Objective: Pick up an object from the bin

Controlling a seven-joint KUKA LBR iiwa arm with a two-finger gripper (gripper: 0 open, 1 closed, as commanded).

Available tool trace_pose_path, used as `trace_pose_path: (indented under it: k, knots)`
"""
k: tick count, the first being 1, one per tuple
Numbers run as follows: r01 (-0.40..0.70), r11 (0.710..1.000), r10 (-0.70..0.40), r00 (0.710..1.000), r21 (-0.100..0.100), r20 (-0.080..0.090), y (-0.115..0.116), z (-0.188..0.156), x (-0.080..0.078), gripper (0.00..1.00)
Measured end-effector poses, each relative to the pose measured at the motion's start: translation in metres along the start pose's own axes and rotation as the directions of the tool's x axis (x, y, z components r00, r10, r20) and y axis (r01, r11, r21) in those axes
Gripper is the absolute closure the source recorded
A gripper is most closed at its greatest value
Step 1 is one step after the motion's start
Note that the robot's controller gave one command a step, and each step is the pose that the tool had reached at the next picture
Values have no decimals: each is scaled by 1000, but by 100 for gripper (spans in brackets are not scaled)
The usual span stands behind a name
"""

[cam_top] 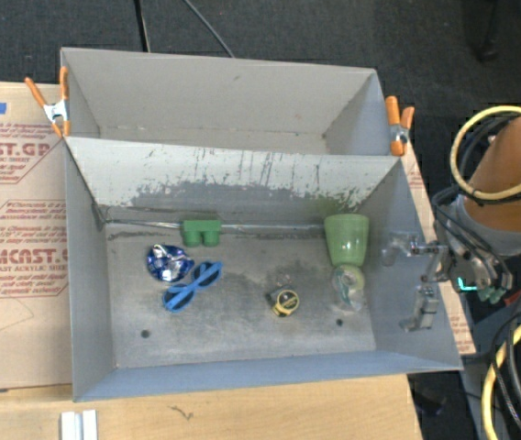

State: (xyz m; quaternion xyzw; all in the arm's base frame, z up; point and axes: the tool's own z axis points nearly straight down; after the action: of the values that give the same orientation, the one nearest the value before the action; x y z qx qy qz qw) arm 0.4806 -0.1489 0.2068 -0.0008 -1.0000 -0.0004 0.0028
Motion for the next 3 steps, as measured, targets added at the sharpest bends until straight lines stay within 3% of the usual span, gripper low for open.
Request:
trace_pose_path:
  k: [1,2,3]
  knots:
    - [255,967,-255,967,-1,4,33,105,-59,0]
    - [466,885,-466,885,-10,4,5,128,-86,0]
    - [468,884,-468,884,-9,8,7,126,-88,100]
